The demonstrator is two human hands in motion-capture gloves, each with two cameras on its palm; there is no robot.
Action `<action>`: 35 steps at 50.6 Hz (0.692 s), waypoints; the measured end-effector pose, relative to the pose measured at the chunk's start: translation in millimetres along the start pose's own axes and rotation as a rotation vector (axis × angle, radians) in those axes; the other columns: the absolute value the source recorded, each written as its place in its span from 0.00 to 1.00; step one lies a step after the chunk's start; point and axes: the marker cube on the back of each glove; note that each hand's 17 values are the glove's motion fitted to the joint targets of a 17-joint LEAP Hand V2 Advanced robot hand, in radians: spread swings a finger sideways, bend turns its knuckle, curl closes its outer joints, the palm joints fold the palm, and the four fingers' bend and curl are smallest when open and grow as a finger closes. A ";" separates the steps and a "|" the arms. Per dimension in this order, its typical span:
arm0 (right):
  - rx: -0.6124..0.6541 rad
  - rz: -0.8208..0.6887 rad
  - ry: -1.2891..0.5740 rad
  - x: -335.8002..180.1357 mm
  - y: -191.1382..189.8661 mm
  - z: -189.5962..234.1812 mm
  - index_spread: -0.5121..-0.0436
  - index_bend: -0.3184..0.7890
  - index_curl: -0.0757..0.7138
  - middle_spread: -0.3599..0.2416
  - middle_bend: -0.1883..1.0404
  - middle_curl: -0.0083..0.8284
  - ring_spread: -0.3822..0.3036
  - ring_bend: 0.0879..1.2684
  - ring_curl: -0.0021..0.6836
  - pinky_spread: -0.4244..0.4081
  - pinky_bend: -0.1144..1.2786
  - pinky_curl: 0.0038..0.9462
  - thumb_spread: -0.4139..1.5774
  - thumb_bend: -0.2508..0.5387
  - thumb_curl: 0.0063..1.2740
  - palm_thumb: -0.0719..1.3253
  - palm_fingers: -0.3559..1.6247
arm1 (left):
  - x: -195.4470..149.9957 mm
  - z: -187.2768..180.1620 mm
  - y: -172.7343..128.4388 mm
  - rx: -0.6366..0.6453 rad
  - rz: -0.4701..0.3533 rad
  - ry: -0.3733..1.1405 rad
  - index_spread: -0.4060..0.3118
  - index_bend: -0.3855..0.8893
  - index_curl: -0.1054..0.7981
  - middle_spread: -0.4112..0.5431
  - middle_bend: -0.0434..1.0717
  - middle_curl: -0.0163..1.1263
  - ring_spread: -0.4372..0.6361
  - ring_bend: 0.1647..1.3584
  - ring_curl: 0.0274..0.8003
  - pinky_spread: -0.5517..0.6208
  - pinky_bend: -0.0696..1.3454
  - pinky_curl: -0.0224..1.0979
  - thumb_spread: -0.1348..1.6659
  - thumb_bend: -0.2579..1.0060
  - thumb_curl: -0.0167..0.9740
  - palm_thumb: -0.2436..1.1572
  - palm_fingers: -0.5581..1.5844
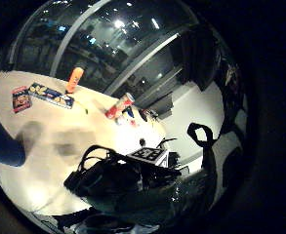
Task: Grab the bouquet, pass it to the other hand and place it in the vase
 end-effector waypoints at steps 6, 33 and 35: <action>-0.019 -0.037 0.051 0.6 -1.5 -12.0 0.55 0.41 0.79 0.34 0.59 0.63 0.30 0.54 0.65 0.30 0.51 0.44 0.64 0.24 0.47 0.63 0.64 | 5.6 -18.8 -19.9 0.053 -0.085 -0.064 0.12 0.57 0.64 0.05 0.69 0.51 0.05 0.54 0.56 0.13 0.50 0.44 0.33 0.18 0.66 0.77 0.92; 0.005 -0.040 0.213 -12.0 -16.9 -57.7 0.53 0.39 0.56 0.41 0.41 0.53 0.33 0.35 0.55 0.60 0.34 0.35 0.71 0.29 0.36 0.55 0.62 | 89.7 -140.7 -108.3 0.399 0.027 -0.278 0.09 0.57 0.73 0.05 0.72 0.52 0.05 0.56 0.58 0.13 0.53 0.46 0.31 0.18 0.75 0.76 0.90; 0.006 -0.063 0.225 -17.2 -17.6 -59.5 0.53 0.39 0.55 0.41 0.41 0.53 0.33 0.34 0.55 0.60 0.33 0.35 0.72 0.29 0.36 0.55 0.62 | 88.3 -148.2 -111.4 0.416 0.034 -0.286 0.09 0.57 0.74 0.05 0.72 0.52 0.05 0.56 0.58 0.13 0.53 0.46 0.31 0.18 0.76 0.77 0.90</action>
